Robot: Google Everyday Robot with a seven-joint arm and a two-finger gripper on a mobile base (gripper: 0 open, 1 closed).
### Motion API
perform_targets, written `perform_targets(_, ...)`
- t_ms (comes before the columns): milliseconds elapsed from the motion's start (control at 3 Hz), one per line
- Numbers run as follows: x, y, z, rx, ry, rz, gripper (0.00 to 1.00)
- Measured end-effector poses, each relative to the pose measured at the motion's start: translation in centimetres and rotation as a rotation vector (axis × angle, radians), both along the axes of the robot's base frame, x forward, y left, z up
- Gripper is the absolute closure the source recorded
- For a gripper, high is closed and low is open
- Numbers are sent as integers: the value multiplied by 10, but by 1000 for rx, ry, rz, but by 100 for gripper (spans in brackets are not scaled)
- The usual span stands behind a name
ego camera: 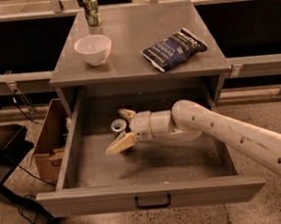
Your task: Place redbull can into top drawer
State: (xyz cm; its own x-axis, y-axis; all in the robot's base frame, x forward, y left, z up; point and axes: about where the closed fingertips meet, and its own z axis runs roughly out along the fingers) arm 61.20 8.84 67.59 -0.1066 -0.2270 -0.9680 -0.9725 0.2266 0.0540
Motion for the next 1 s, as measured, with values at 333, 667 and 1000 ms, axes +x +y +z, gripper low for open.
perform_targets(333, 7, -6, 47, -21, -34, 57, 0)
perform_targets(667, 9, -22, 115, -98, -67, 130, 0)
perform_targets(1000, 17, -35, 211, -244, -112, 156, 0)
